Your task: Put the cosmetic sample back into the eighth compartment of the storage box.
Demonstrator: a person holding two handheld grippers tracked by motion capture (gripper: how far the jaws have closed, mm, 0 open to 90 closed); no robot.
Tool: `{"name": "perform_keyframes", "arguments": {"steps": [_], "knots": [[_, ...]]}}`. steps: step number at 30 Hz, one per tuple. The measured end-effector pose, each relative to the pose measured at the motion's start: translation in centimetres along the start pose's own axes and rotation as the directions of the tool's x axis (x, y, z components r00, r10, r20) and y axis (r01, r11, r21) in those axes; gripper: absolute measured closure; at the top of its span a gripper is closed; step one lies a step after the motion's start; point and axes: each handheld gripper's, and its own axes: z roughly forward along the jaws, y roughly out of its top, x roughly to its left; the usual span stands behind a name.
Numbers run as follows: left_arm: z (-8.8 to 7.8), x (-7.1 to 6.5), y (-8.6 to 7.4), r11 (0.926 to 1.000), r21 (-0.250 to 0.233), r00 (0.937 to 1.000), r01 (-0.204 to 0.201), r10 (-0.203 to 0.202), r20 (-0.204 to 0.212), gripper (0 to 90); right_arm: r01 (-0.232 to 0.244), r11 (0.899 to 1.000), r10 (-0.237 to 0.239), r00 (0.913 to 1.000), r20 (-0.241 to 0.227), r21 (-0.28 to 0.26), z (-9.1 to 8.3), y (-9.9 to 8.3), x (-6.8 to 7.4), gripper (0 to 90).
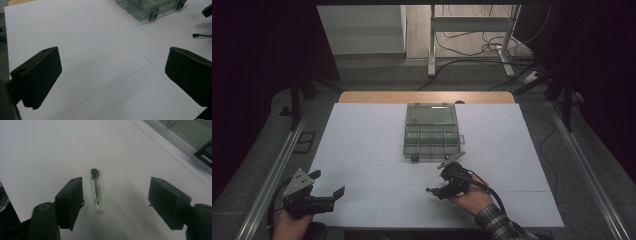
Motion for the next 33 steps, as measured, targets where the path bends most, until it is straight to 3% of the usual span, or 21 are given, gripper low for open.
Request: {"name": "perform_keyframes", "arguments": {"steps": [6, 11, 13, 15, 16, 17, 24, 33], "knots": [[0.0, 0.0, 0.0, 1.0, -0.001, 1.0, -0.001, 0.001, 0.001, 1.5, 0.04, 0.998, -0.038, 0.9987, -0.033, 0.05, 1.3, 0.3, 0.4, 43.1], [0.0, 0.0, 0.0, 1.0, -0.001, 1.0, -0.001, 0.001, 0.002, 1.5, 0.078, 0.994, -0.077, 0.9968, -0.02, 0.076, 1.9, 0.6, 1.1, 54.4], [0.0, 0.0, 0.0, 1.0, -0.001, 1.0, -0.003, 0.003, 0.002, 1.5, 0.101, 0.99, -0.099, 0.9948, -0.022, 0.099, 2.1, 0.6, 1.3, 62.9], [0.0, 0.0, 0.0, 1.0, -0.001, 1.0, -0.003, 0.003, 0.003, 1.5, 0.159, 0.981, -0.161, 0.9869, 0.011, 0.11, 2.2, 0.6, 1.6, 75.5], [0.0, 0.0, 0.0, 1.0, -0.001, 1.0, -0.003, 0.003, 0.003, 1.5, 0.159, 0.981, -0.16, 0.9871, -0.002, 0.111, 2.2, 0.6, 1.7, 80.0], [0.0, 0.0, 0.0, 1.0, -0.002, 1.0, -0.003, 0.003, 0.003, 1.5, 0.172, 0.979, -0.173, 0.9849, -0.004, 0.11, 2.2, 0.6, 1.7, 80.5], [0.0, 0.0, 0.0, 1.0, -0.001, 1.0, -0.003, 0.003, 0.005, 1.6, 0.13, 0.986, -0.128, 0.9915, -0.02, 0.104, 2.1, 0.6, 1.4, 80.9], [0.0, 0.0, 0.0, 1.0, -0.001, 1.0, 0.0, 0.0, 0.006, 1.7, 0.125, 0.991, -0.124, 0.9922, -0.015, 0.055, 1.2, 0.6, 1.1, 80.9]]}}
